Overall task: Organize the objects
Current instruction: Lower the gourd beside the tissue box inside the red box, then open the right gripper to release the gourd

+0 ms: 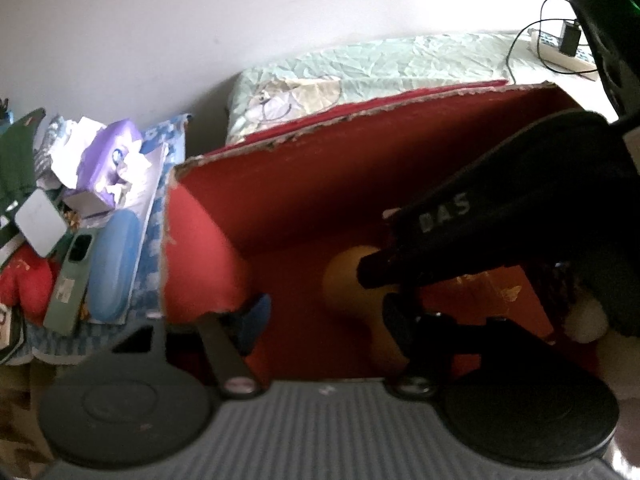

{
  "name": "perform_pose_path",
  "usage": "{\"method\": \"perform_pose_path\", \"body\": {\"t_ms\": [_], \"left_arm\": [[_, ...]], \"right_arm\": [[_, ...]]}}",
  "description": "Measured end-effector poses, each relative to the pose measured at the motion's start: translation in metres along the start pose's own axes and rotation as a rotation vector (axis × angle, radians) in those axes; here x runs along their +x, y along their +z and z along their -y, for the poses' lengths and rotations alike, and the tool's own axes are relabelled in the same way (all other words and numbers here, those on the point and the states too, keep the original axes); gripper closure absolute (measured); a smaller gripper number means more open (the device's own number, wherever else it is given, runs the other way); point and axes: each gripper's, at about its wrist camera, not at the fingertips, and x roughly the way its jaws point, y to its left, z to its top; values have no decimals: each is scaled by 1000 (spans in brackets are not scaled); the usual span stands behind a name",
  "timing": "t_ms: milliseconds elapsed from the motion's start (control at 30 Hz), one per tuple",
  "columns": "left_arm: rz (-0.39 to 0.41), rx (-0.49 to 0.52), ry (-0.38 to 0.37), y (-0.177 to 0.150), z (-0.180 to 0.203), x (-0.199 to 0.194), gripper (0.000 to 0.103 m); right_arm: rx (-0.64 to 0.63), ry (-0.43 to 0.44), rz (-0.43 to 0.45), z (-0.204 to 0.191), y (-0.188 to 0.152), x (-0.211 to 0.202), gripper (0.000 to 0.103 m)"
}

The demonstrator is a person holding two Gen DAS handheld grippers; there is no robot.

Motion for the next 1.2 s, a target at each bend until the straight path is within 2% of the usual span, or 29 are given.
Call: {"method": "perform_pose_path", "body": {"t_ms": [200,367,533,600,967,1200], "left_arm": [[-3,3,18,3,4,2,40],[-6,6,16,5,4,5,38],[-10,0,13,9,4,7,36],[-13,-4,16,11,4,9,35],[-27,-57,-15,13,-4,13,35],[-15,-48,10,13,-1,12,35]], "right_arm": [[-14,-31,55,1,-1,-11,70],[-89,-85,130,4,2,-34,70],[-167,-215,200,8,0,-39,70],[-152,-180,204,11,0,-40,70],[-234,-262,248,-5,-4,-37,71],[-213,-282,256,-1,-6,-39,70]]}}
